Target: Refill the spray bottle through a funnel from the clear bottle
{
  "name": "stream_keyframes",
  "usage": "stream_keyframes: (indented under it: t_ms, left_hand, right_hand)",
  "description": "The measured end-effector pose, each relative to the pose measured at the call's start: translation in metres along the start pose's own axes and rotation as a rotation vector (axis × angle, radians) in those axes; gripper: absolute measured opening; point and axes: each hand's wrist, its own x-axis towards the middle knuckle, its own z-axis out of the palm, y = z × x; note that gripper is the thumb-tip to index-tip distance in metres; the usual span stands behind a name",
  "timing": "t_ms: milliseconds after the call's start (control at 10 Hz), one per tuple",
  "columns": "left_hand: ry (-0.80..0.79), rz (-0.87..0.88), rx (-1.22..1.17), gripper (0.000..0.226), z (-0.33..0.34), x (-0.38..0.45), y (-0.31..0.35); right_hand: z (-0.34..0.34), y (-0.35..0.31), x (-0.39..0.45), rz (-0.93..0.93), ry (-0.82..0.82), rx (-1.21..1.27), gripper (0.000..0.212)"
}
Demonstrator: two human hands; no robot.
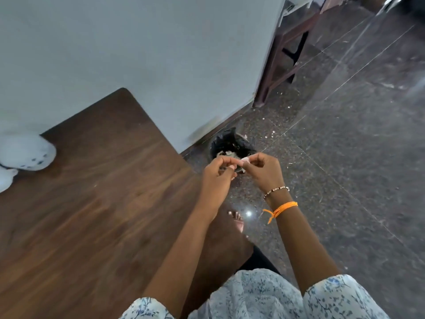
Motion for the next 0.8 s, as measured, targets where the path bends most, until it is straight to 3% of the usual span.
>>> stream_keyframes:
  t_ms: [200, 500, 700, 800]
  left_hand:
    - [-0.018, -0.274, 0.020, 0.018, 0.050, 0.098, -0.012]
    - [0.170, -0.578, -0.103, 0.020, 0.070, 0.221, -0.066]
    - [0.195, -0.659, -0.114, 0.023, 0.079, 0.264, -0.102]
    - [0.189, -0.701, -0.111, 0.021, 0.078, 0.274, -0.115]
  right_hand:
    - [-0.021, 0.026, 0.100, 0.156, 0.023, -0.048, 0.023]
    - [0.010, 0.083, 0.229, 0.333, 0.009, -0.217, 0.016]
    - [0.029, 0.118, 0.284, 0.389, 0.001, -0.196, 0.023]
    - [0.036, 0.133, 0.298, 0.408, -0.012, -0.197, 0.015]
